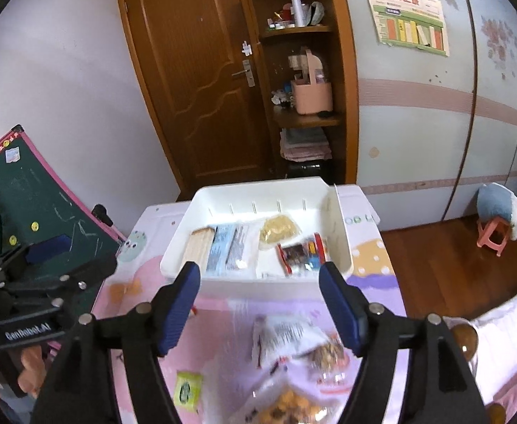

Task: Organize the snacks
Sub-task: 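Move both tools back over the remaining snacks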

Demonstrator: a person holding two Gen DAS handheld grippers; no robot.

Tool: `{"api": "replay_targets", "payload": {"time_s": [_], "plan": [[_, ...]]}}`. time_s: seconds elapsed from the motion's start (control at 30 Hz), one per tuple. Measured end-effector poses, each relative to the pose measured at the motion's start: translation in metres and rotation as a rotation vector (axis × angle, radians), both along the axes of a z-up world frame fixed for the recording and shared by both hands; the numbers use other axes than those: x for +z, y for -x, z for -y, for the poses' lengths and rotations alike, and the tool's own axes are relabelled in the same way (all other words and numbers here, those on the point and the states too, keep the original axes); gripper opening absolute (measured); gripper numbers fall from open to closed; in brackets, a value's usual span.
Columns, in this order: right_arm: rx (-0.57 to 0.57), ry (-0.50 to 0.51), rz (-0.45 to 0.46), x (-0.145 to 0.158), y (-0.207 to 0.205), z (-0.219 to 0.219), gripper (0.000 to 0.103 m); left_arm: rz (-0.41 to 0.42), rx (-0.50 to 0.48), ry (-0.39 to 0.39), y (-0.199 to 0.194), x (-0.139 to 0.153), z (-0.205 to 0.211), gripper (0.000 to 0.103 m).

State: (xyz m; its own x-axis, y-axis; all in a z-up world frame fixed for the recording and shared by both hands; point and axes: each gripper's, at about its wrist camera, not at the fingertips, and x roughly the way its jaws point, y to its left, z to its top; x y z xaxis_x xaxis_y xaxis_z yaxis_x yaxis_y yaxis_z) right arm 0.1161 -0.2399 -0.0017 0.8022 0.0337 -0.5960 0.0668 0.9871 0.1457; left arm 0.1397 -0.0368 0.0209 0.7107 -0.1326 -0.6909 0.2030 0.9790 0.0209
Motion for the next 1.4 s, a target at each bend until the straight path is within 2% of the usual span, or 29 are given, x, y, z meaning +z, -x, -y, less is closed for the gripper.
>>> {"api": "replay_targets", "payload": {"time_s": [0.1,0.33,0.5,0.7,0.87,1.13,1.4], "plan": [[-0.010,-0.017,-0.027,-0.014,0.020,0.001,0.076,-0.014,-0.009,0.010,0.019,-0.008,-0.005,0.095],[-0.067,-0.110,-0.128,-0.053,0.043,0.010,0.077,-0.037,0.009,0.049,0.053,-0.033,-0.016,0.095],[-0.130,-0.068,-0.167,-0.079,0.048,0.010,0.084,-0.070,0.034,0.082,0.063,-0.059,-0.020,0.095],[-0.195,-0.103,-0.208,-0.114,0.051,0.012,0.098,-0.145,0.074,0.074,0.055,-0.102,-0.021,0.095],[-0.241,-0.098,-0.255,-0.141,0.044,0.011,0.102,-0.216,0.085,0.051,0.048,-0.142,-0.018,0.095],[-0.300,-0.092,-0.349,-0.175,0.030,0.016,0.103,-0.308,0.087,0.029,0.036,-0.190,-0.012,0.095],[-0.280,-0.075,-0.419,-0.197,0.015,0.013,0.103,-0.374,0.063,-0.004,0.027,-0.221,0.000,0.095]]}}
